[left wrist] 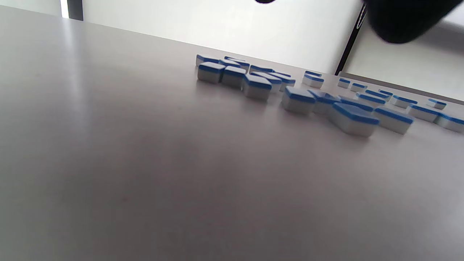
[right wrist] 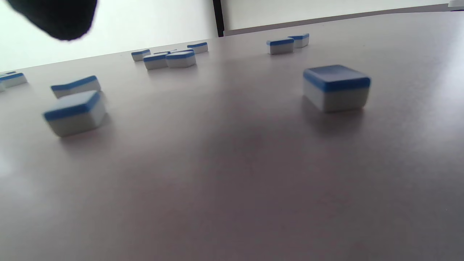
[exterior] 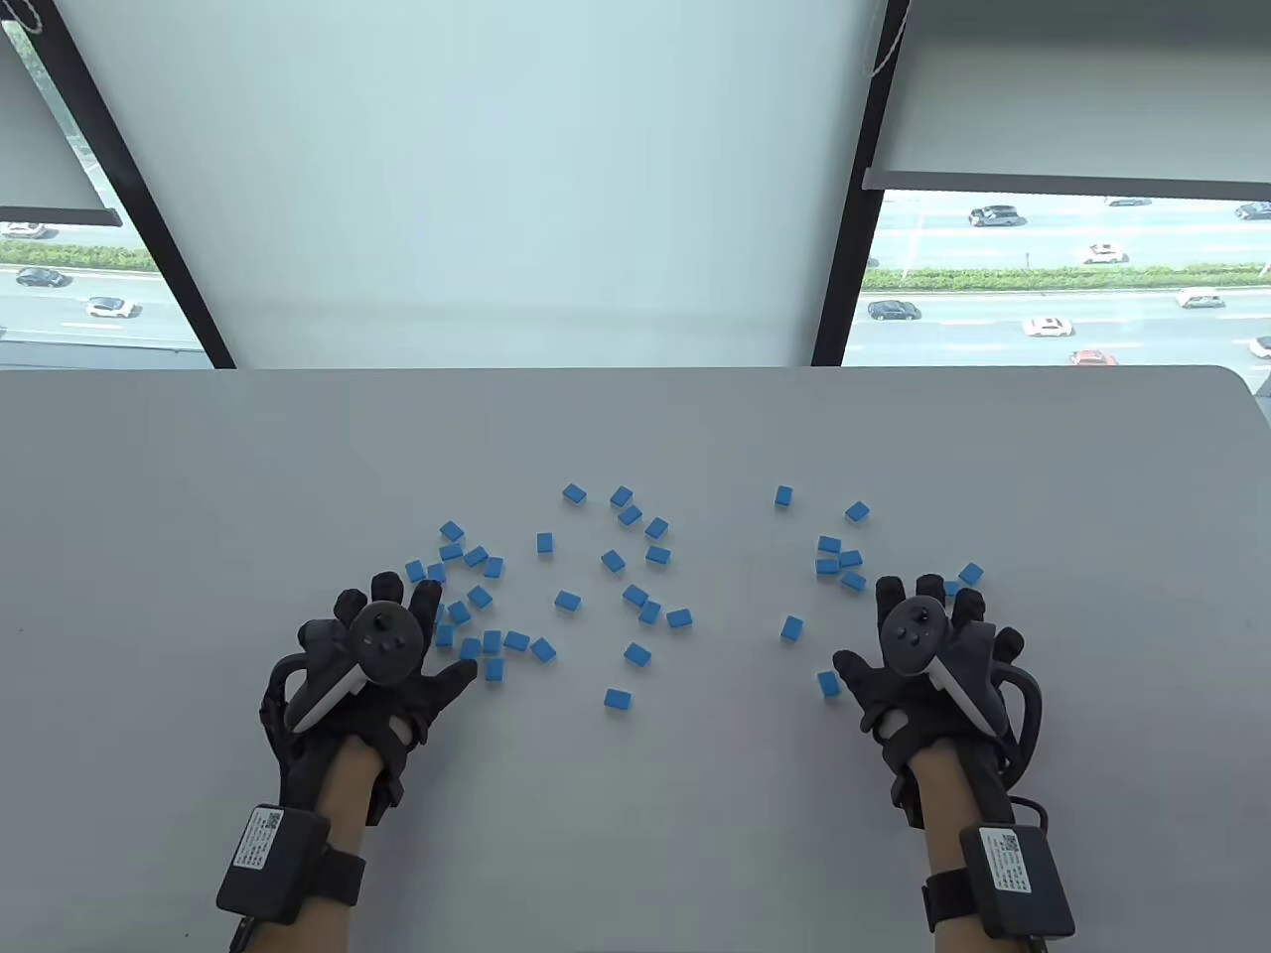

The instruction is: Build mahjong tile wall

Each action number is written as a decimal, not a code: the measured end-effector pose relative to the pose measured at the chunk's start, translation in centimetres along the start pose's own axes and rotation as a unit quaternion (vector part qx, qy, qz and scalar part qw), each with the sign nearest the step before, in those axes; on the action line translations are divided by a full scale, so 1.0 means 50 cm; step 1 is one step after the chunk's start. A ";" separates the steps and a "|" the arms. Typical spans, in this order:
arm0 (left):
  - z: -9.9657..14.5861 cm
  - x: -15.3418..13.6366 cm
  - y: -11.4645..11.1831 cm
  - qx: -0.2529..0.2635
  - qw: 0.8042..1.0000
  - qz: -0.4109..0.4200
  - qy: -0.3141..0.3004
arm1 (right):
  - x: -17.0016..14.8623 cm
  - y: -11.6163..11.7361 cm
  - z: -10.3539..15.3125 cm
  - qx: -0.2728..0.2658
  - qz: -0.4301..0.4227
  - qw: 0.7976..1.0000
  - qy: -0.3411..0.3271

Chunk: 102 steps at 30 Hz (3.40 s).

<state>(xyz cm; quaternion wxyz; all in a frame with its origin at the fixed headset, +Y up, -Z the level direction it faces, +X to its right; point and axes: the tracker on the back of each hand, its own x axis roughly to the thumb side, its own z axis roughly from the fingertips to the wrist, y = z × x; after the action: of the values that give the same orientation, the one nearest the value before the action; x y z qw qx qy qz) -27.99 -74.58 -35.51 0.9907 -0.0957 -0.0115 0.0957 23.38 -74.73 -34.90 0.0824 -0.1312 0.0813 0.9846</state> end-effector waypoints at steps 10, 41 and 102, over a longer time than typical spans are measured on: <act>-0.001 -0.003 0.000 0.004 1.000 0.003 0.000 | 0.002 0.003 -0.001 -0.004 0.001 1.000 -0.004; -0.004 0.000 -0.001 -0.008 1.000 0.007 -0.008 | 0.112 0.039 0.012 0.031 0.073 0.988 -0.132; -0.008 0.006 0.002 -0.012 1.000 -0.001 -0.010 | 0.134 -0.064 0.031 -0.026 0.052 0.987 -0.153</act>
<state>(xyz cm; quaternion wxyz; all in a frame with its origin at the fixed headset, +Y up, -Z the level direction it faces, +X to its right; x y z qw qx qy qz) -27.71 -74.52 -35.90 0.9895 -0.1063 -0.0231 0.0953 17.20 -70.36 -35.70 0.0395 0.0229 0.0486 0.9978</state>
